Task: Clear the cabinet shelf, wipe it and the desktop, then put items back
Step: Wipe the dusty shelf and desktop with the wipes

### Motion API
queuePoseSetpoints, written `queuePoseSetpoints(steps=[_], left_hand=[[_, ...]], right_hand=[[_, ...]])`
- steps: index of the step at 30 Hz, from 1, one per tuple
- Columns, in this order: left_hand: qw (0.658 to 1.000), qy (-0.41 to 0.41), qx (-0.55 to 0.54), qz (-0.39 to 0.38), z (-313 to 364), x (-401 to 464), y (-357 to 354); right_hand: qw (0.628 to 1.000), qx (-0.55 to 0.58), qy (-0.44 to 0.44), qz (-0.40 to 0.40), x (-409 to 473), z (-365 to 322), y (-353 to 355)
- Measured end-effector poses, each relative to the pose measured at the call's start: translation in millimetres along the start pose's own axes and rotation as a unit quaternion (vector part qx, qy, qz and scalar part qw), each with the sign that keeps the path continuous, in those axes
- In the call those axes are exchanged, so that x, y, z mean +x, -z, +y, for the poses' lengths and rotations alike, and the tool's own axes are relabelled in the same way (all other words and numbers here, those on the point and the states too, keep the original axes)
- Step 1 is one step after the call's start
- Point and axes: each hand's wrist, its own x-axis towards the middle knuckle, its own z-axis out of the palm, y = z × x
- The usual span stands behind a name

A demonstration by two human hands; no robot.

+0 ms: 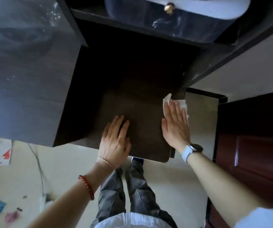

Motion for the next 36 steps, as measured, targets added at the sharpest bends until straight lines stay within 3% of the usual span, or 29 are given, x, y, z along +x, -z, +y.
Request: queuePoseSetpoints(steps=[3,7,11,16,22,28,33,36], left_hand=[[0.998,0.013,0.062,-0.024,22.1,29.9,-4.1],[0.993,0.016,0.098,-0.070,44.4,54.1,-11.4],[0.987,0.014,0.117,-0.108,45.8,59.4,-25.2],[0.993,0.035,0.076,-0.086,49.6,60.7,-27.4],[0.993,0.051,0.074,-0.079,53.4,60.8,-28.5],[0.994,0.045,0.076,-0.061,53.0,62.6,-30.3],[0.994,0.047,0.072,-0.067,54.5,63.3,-28.2],[0.995,0.049,0.060,-0.068,54.3,64.0,-28.5]], right_hand=[[0.996,0.060,-0.058,0.019,-11.8,-16.0,-3.4],[0.997,0.062,0.041,-0.004,-86.4,-7.0,-26.4],[0.997,0.076,-0.009,0.028,-41.6,7.1,-12.2],[0.983,0.161,-0.079,0.033,28.6,11.0,14.6],[0.963,0.219,-0.113,0.108,-9.5,-14.9,-7.2],[0.952,0.263,-0.144,0.065,33.0,0.0,13.8],[0.943,0.273,-0.163,0.095,32.7,-4.8,17.7],[0.914,0.351,-0.177,0.100,27.5,-3.5,16.8]])
